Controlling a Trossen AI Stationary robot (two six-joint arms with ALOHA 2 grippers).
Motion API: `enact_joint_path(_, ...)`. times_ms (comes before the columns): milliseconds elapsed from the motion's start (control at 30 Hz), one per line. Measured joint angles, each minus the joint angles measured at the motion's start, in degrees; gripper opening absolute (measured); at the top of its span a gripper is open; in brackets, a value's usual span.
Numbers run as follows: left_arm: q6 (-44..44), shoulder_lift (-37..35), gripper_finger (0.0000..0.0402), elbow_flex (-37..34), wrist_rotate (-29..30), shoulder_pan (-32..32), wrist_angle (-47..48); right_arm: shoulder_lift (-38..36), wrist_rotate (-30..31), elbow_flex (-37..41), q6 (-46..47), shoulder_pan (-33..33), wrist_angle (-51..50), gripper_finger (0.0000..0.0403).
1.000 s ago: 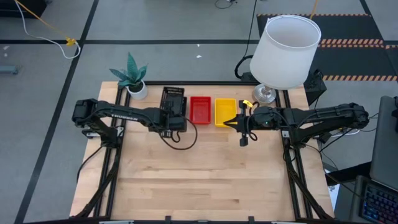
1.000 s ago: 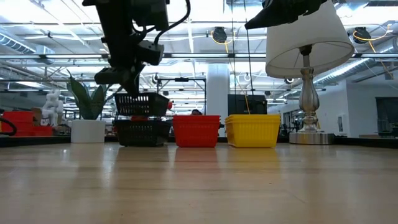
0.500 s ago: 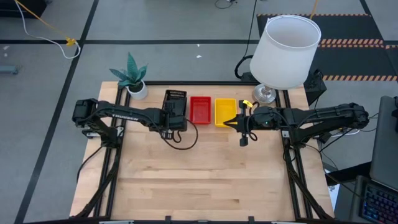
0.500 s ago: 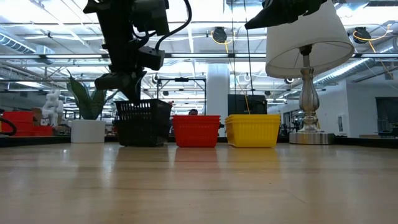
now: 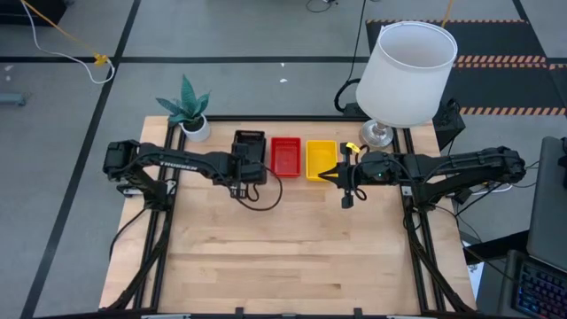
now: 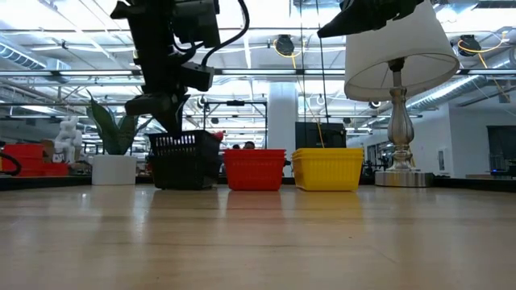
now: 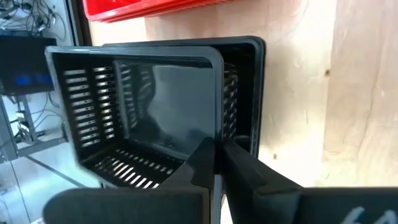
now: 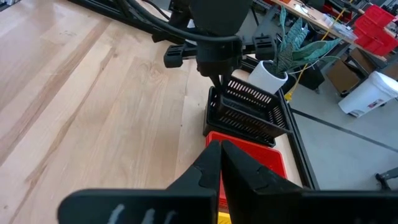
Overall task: Stack baskets by color
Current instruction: Stack the bottom black bin on the stacked black bins
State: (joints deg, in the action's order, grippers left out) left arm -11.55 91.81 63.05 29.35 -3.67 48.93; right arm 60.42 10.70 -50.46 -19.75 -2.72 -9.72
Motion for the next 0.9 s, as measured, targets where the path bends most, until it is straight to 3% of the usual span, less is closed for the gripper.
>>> enact_joint_path(733, 0.11, 0.0, 0.0033, 0.0, -0.88, -0.87, -4.46, 0.0, -0.01, 0.0, 0.02, 0.0, 0.0, 0.0004)
enact_joint_path(900, 1.04, 0.0, 0.0077, 0.0, -0.86, -0.87, -4.46, 0.0, -0.02, 0.0, 0.02, 0.0, 0.0, 0.0004)
